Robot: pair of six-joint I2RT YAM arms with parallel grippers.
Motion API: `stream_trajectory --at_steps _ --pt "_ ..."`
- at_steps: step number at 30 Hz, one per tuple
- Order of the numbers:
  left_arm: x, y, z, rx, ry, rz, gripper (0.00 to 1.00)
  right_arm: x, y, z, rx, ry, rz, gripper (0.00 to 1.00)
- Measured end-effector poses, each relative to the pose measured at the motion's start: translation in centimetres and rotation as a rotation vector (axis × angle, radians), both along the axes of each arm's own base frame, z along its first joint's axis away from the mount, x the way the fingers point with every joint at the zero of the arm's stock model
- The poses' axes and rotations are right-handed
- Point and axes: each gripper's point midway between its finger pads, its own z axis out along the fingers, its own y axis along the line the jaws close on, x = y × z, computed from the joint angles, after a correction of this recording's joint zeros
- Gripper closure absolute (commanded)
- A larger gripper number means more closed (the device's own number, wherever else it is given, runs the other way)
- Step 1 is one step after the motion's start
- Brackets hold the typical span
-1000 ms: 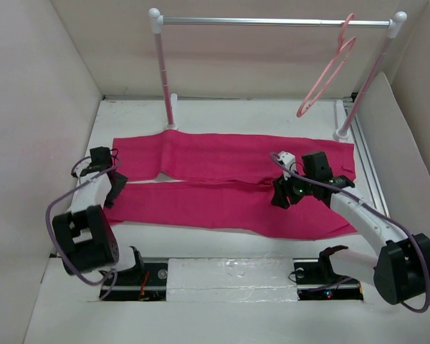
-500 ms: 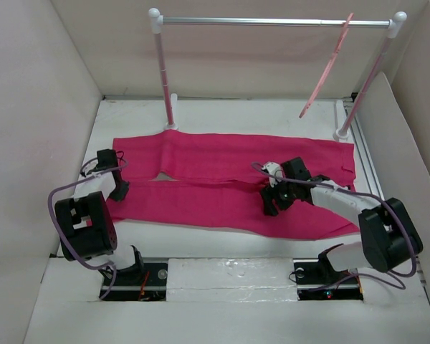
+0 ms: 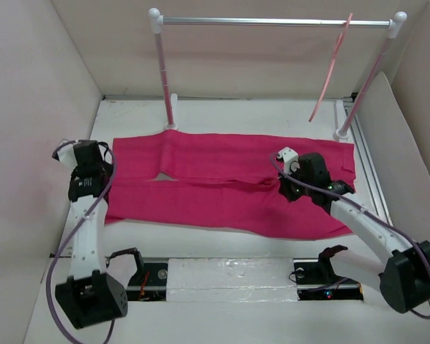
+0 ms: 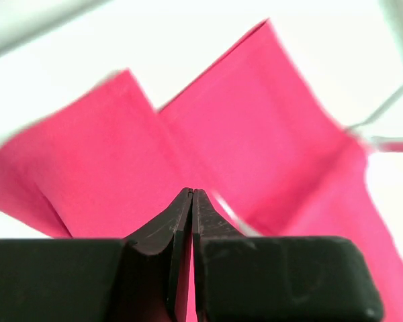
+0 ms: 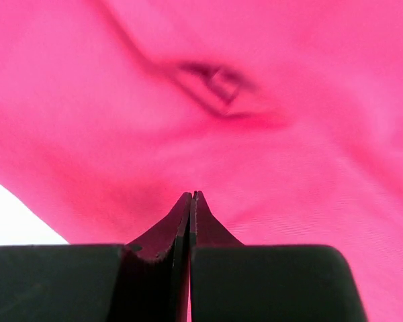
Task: Place the trousers on the hanger
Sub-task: Fold the trousers
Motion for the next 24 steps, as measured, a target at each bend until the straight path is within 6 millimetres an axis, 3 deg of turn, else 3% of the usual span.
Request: stream_trajectory --at_steps 1,4,5,6,7,8,9,11,14,17,20,24 --pt "-0.3 0.1 1.3 0.018 -0.043 0.001 1.00 0.4 -0.2 0.9 0.010 -0.032 -0.012 1.00" --pt "-0.4 0.1 2.0 0.029 -0.068 0.000 1.00 2.2 -0.3 1.3 0.002 -0.021 -0.032 1.00" --pt "-0.1 0.1 1.2 0.022 -0.043 -0.002 1.00 3.1 -0.1 1.0 -0.010 0.004 -0.033 0.80" --pt "0.2 0.1 -0.1 0.007 0.003 -0.006 1.00 3.9 0.2 0.2 -0.023 0.038 -0.033 0.66" --pt "0.4 0.0 -1.5 -0.009 0.050 -0.012 1.00 4.3 0.4 -0.6 -0.038 0.063 -0.028 0.41" --pt "0.7 -0.1 -2.9 -0.027 0.092 -0.020 0.78 4.4 0.6 -1.2 -0.046 0.081 -0.024 0.34" --pt "0.7 -0.3 -4.9 -0.044 0.157 -0.029 0.66 4.1 0.6 -1.7 -0.058 0.095 -0.011 0.30" --pt "-0.2 -1.1 -8.3 -0.106 0.244 -0.050 0.50 2.9 0.7 -2.1 -0.063 0.108 0.011 0.26" --pt "-2.7 -1.9 -11.6 -0.170 0.320 -0.045 0.51 0.7 1.1 -2.3 -0.059 0.108 0.053 0.27" --pt "-3.4 -2.3 -13.3 -0.209 0.347 -0.033 0.57 -1.8 1.3 -4.1 -0.065 0.154 0.091 0.28" --pt "-2.6 -2.3 -15.0 -0.235 0.366 -0.024 0.60 -3.4 0.9 -6.2 -0.077 0.234 0.091 0.28" --pt "0.5 -1.6 -15.2 -0.251 0.363 -0.013 0.62 -1.4 1.2 -6.5 -0.028 0.255 0.048 0.30"
